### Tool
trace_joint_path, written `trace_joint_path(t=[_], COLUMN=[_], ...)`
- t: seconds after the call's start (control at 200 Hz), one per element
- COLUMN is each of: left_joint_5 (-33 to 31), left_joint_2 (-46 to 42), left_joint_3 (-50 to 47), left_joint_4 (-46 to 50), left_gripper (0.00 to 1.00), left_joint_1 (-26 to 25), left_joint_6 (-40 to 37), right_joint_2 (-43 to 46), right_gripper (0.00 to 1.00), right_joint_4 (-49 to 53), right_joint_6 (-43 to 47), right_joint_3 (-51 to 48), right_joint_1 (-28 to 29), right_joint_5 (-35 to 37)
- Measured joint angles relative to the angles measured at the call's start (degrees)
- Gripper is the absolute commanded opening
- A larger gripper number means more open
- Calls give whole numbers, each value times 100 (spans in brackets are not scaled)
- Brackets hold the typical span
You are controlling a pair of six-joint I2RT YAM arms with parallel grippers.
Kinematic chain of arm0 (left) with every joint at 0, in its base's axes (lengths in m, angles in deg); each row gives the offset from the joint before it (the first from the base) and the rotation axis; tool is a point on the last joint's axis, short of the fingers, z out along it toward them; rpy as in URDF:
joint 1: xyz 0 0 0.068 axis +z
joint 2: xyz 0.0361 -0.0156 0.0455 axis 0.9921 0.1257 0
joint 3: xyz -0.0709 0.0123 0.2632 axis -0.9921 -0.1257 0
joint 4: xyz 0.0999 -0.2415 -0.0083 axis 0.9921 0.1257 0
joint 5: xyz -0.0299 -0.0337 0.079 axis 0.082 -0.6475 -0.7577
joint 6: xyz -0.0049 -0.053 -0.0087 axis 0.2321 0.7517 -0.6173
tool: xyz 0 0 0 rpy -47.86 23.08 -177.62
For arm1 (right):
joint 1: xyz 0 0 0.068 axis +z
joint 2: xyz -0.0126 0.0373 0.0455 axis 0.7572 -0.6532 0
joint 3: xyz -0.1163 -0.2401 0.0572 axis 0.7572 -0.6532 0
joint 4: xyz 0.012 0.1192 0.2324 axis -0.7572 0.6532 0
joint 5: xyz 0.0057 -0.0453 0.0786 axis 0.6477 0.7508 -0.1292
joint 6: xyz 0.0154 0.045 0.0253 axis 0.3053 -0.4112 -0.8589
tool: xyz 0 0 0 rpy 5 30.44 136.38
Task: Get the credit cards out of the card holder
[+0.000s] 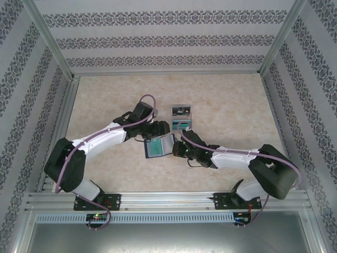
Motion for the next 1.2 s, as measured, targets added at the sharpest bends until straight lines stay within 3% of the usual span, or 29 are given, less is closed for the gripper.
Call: trace_joint_path(t=[0.155, 0.32, 1.199], left_joint_5=[-87, -142, -164], left_joint_2=[-271, -575, -192], left_joint_3=[-643, -1049, -1646], left_joint_4=[28, 37, -271], left_gripper=[58, 39, 37], left_joint_1=[186, 273, 284], left_joint_6=[42, 142, 149], right_joint_2=[-197, -343, -1344], right_gripper=[6, 6, 14], right_joint_4=[96, 190, 1624], right_joint_6=[90, 153, 693], right_joint_3=[234, 389, 2166], right_joint_1=[4, 39, 175], right_joint_5=[-101, -166, -304])
